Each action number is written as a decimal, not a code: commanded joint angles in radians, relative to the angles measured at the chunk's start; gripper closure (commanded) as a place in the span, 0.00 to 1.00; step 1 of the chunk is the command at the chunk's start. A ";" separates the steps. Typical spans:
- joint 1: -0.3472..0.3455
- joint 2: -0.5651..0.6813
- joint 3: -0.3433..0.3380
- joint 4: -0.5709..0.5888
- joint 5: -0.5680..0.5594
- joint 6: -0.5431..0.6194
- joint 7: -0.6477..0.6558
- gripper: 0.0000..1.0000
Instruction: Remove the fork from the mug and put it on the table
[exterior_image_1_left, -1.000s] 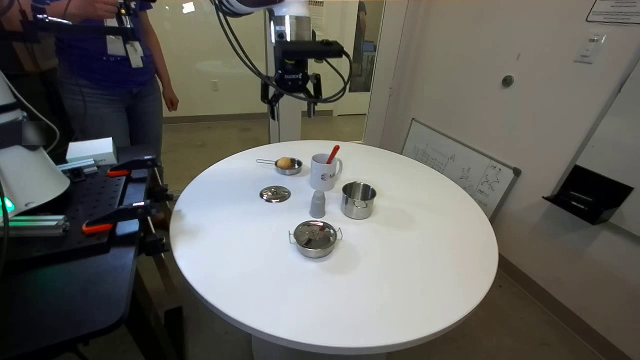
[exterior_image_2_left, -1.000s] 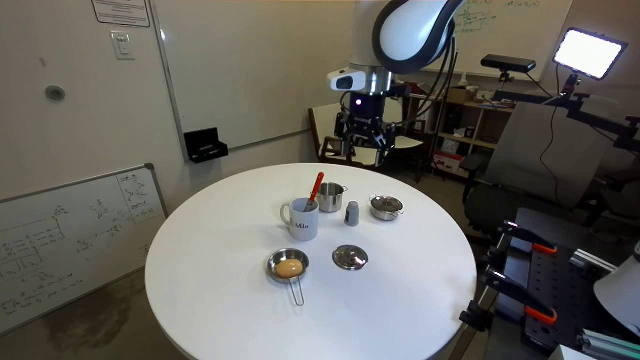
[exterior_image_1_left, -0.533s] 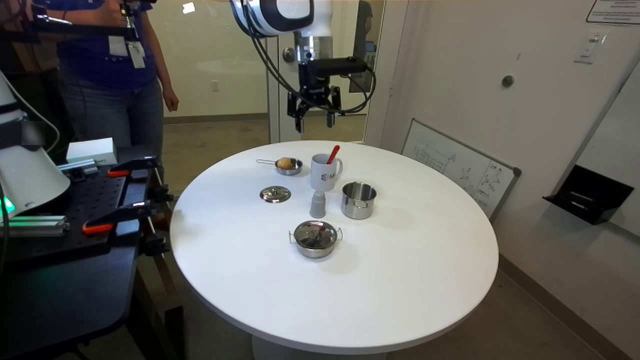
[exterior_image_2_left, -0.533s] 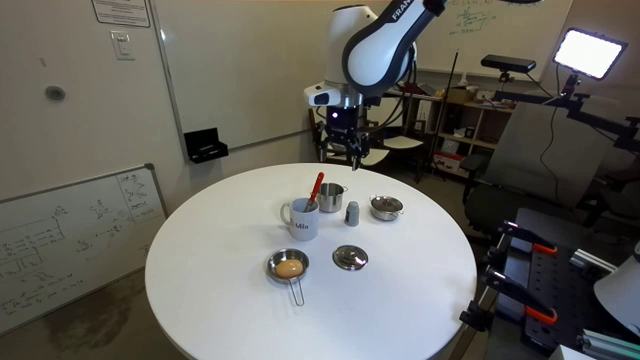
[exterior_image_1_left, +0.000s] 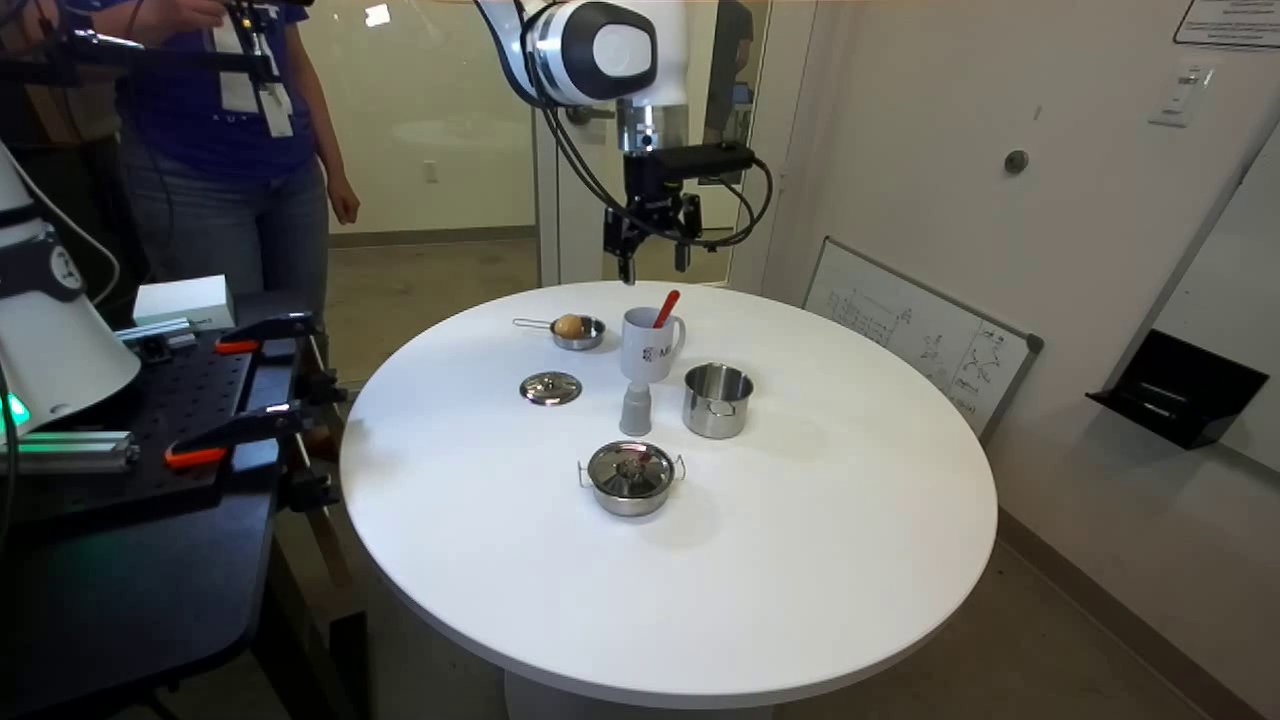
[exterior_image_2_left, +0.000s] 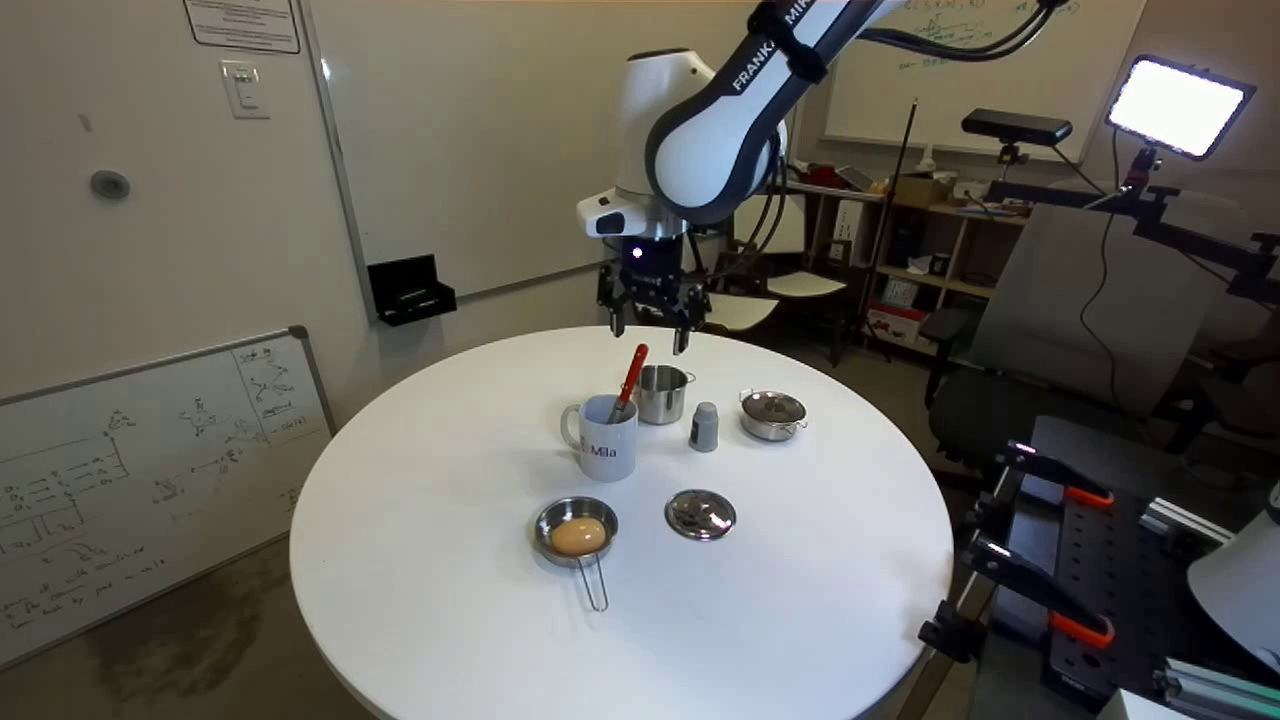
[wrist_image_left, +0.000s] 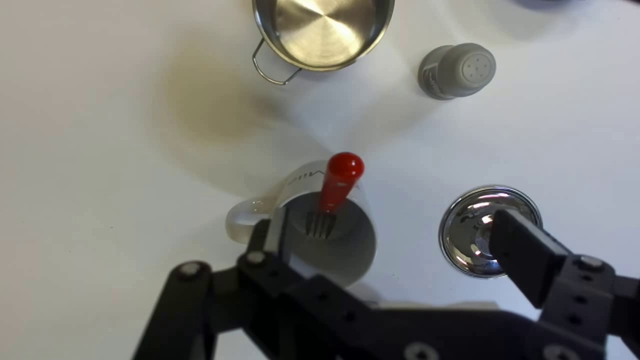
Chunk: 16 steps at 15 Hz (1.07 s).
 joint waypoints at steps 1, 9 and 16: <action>-0.016 0.000 0.017 0.002 -0.014 -0.005 0.009 0.00; -0.011 0.040 0.006 0.028 -0.024 0.002 0.038 0.00; -0.009 0.082 0.001 0.069 -0.035 0.005 0.035 0.00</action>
